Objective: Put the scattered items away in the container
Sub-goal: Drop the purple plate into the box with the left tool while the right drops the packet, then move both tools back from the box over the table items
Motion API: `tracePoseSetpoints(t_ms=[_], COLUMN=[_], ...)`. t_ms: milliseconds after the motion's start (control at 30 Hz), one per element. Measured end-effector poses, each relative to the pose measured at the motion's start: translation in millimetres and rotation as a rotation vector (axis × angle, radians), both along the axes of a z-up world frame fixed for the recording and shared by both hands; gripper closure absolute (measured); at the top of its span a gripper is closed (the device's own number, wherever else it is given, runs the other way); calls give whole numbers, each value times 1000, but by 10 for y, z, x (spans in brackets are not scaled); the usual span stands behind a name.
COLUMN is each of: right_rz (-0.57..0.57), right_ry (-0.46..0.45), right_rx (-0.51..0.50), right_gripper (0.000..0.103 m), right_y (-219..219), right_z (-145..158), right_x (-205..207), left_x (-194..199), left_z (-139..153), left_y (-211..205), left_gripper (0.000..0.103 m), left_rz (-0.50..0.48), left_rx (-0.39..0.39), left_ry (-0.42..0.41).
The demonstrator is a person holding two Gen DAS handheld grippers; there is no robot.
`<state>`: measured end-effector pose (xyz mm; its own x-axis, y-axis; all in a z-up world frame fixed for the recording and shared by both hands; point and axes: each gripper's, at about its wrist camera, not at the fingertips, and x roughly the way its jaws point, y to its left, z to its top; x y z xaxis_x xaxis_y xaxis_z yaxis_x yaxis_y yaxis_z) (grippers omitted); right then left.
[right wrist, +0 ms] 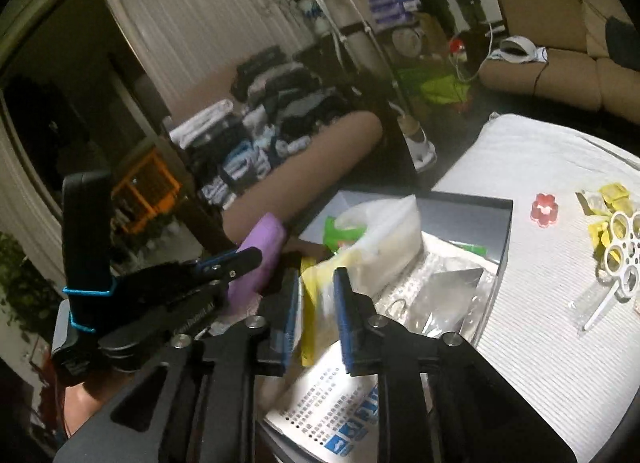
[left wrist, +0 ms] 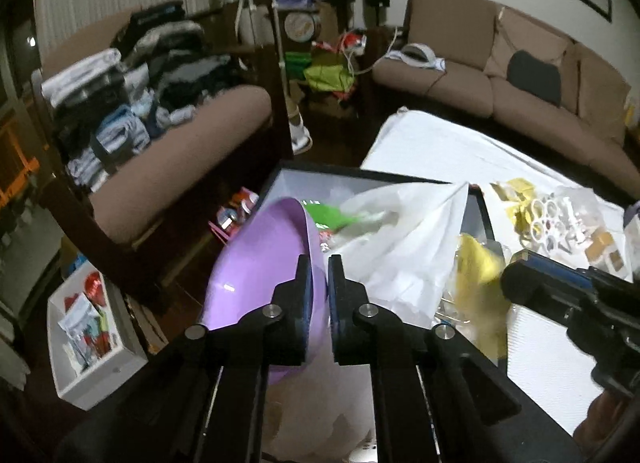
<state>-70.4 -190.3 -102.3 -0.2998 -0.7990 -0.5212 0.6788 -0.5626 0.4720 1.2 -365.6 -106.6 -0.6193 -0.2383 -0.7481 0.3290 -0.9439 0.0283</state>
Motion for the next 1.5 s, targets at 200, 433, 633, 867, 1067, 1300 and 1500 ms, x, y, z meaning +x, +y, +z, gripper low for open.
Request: tracePoseSetpoints(t_ms=[200,433,633,867,1067,1300,1500], right_rz=[-85,-152,-288,-465,-627,-684,-649], right_ry=[11,38,63,32,-24,-122,-111], right_rx=[-12,101,234,364,284,361,264], right_gripper=[39,37,30,27,23,23,23], right_y=[430,1027,1870,2927,3659,3898,3973], right_z=[101,227,157,-190,-761,-1209,-1062], right_x=[-1,194,558,877,896,712,631], left_x=[196,339,355,398,148,-562,-1324], left_z=[208,394,521,836,610,-707,-1347], left_y=[-156,-199,35,740,1936,2929,3195], left_gripper=[17,7,7,0,0,0,0], left_rz=[83,90,43,-185,-483,-555,-481], left_rx=[100,75,68,130,154,167,4], left_ry=[106,111,88,144,160,-19,-148])
